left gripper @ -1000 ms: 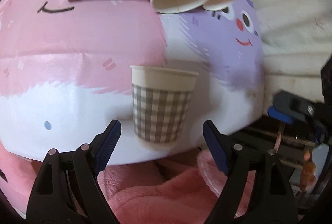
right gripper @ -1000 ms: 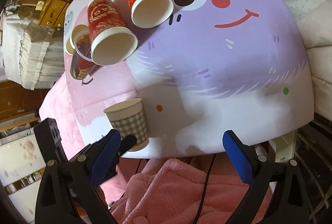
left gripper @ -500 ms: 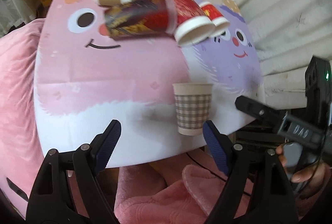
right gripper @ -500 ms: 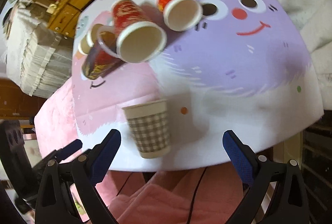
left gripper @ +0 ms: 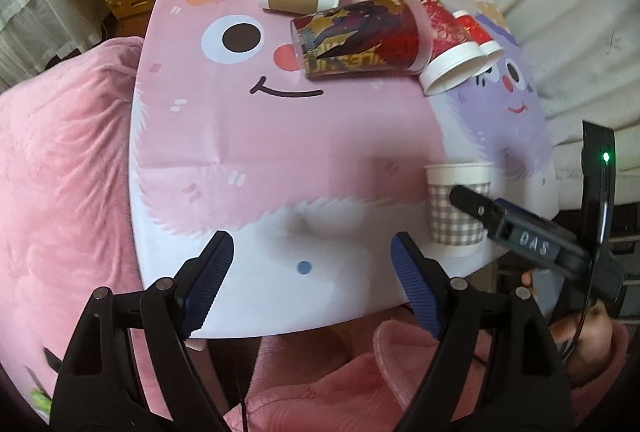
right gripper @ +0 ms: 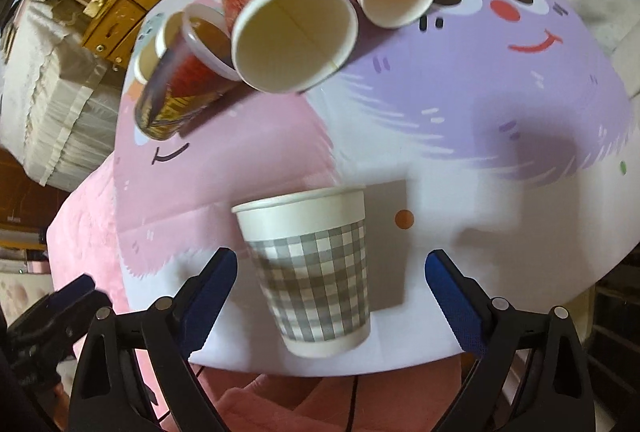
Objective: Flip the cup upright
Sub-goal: 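Close the right gripper on the plaid cup while the left gripper releases it, then rotate the plaid cup in the right gripper so its rim faces up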
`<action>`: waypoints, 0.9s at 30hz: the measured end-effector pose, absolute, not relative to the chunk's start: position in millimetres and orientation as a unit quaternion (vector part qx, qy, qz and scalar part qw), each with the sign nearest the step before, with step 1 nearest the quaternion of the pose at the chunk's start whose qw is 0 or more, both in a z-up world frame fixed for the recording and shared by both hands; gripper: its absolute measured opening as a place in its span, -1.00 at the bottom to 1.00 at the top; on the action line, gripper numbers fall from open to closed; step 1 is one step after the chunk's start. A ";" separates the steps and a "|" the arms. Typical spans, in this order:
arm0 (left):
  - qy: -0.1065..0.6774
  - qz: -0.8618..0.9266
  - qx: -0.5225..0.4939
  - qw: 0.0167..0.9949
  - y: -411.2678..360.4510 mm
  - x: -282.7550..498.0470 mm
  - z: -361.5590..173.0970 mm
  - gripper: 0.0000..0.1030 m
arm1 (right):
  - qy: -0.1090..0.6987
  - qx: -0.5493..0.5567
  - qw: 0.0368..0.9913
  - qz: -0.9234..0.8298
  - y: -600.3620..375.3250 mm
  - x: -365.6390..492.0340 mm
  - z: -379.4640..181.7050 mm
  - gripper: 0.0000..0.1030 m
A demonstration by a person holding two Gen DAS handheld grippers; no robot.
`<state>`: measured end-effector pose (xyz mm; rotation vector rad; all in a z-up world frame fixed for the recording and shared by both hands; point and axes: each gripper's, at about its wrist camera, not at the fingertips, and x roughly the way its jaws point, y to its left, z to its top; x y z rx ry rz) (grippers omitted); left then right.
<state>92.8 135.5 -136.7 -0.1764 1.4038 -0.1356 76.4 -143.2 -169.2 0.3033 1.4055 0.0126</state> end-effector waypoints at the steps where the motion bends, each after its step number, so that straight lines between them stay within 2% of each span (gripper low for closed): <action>1: 0.646 -0.063 -0.074 0.758 136.6 93.2 -137.3 0.53 | 0.644 0.141 0.752 0.003 -143.8 77.4 -173.1 0.87; 6: 0.651 -0.064 -0.054 0.754 139.8 98.6 -139.9 0.53 | 0.648 0.143 0.748 -0.007 -139.6 87.4 -188.5 0.83; 14: 0.646 -0.071 -0.039 0.759 142.4 116.6 -136.1 0.53 | 0.666 0.159 0.729 -0.004 -132.3 108.4 -203.2 0.58; 20: 0.643 -0.081 -0.021 0.761 139.0 131.1 -134.8 0.53 | 0.669 0.190 0.718 0.001 -131.9 118.1 -206.9 0.55; 21: 0.645 -0.084 -0.017 0.759 137.0 133.6 -135.9 0.53 | 0.669 0.195 0.717 0.000 -131.7 119.6 -206.8 0.51; 22: 0.647 -0.087 -0.014 0.758 135.5 135.3 -136.9 0.53 | 0.669 0.197 0.717 0.000 -132.2 120.5 -206.1 0.38; 27: 0.650 -0.104 -0.002 0.753 127.0 144.8 -140.3 0.53 | 0.666 0.217 0.714 0.006 -134.6 124.9 -206.0 0.35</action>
